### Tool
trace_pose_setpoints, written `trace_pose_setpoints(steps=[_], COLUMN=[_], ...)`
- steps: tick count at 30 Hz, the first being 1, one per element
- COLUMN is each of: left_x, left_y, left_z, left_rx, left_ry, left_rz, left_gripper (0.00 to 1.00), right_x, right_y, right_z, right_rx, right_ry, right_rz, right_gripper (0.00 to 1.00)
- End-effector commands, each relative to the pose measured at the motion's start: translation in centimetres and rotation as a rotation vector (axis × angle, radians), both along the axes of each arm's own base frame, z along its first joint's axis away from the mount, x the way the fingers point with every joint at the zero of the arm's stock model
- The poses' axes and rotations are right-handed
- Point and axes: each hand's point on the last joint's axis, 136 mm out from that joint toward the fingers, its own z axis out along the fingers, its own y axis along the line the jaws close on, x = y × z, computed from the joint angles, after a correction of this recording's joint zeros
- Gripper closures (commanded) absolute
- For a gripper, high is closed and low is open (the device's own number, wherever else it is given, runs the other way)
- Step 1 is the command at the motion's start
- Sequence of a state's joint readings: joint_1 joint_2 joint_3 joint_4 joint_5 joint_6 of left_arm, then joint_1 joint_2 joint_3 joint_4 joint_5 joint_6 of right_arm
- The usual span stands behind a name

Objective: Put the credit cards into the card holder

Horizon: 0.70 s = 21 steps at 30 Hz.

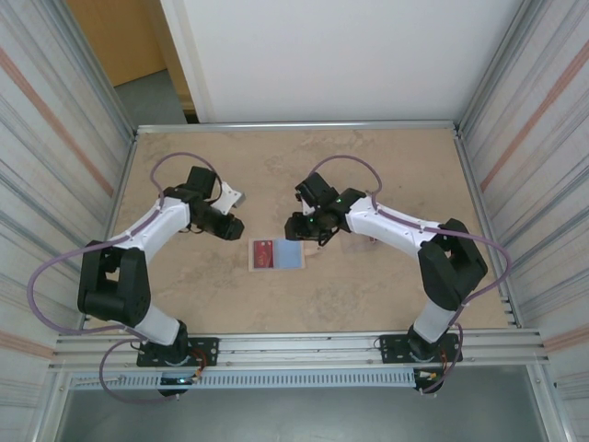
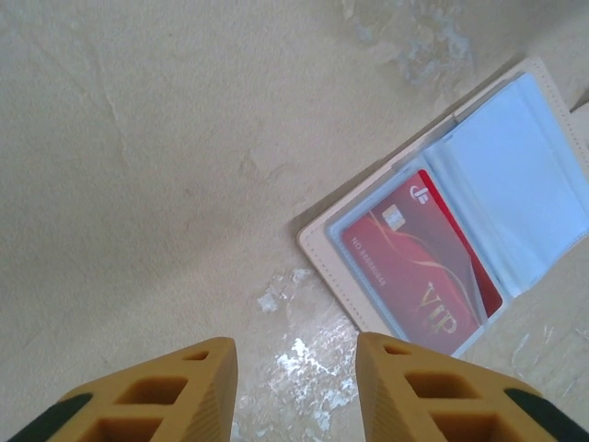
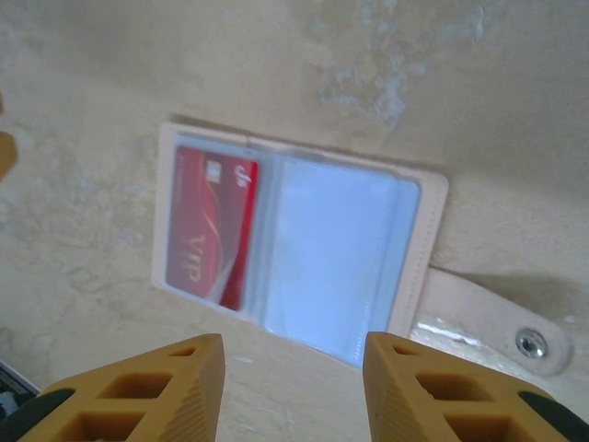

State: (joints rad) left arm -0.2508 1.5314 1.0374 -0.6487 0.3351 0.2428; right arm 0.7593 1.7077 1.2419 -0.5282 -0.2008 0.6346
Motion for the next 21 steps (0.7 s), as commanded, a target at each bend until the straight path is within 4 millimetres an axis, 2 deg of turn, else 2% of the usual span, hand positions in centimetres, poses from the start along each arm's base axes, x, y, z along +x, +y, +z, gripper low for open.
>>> trace_pose_setpoints(steps=[1, 6, 14, 18, 21], left_x=[-0.8, -1.7, -3.1, -3.7, -3.6], left_y=[-2.5, -6.1, -10.8, -12.0, -12.2], left_z=[1.1, 1.0, -2.3, -3.8, -4.9], left_rx=[-0.036, 0.018, 0.203, 0.291, 0.347], left_ry=[-0.018, -0.008, 0.063, 0.059, 0.058], left_rz=[-0.079, -0.168, -0.288, -0.342, -0.359], left_gripper=[0.61, 0.6, 0.58, 0.54, 0.53], right_x=[-0.7, -0.9, -1.6, -2.1, -2.3], right_y=[-1.7, -2.6, -4.5, -5.7, -6.6], right_z=[-0.5, -0.6, -1.2, -1.2, -1.3], right_rx=[-0.045, 0.003, 0.144, 0.155, 0.166], right_ry=[-0.004, -0.007, 0.035, 0.032, 0.031], right_rz=[0.008, -0.027, -0.13, -0.159, -0.187], right_gripper=[0.57, 0.57, 0.59, 0.59, 0.59])
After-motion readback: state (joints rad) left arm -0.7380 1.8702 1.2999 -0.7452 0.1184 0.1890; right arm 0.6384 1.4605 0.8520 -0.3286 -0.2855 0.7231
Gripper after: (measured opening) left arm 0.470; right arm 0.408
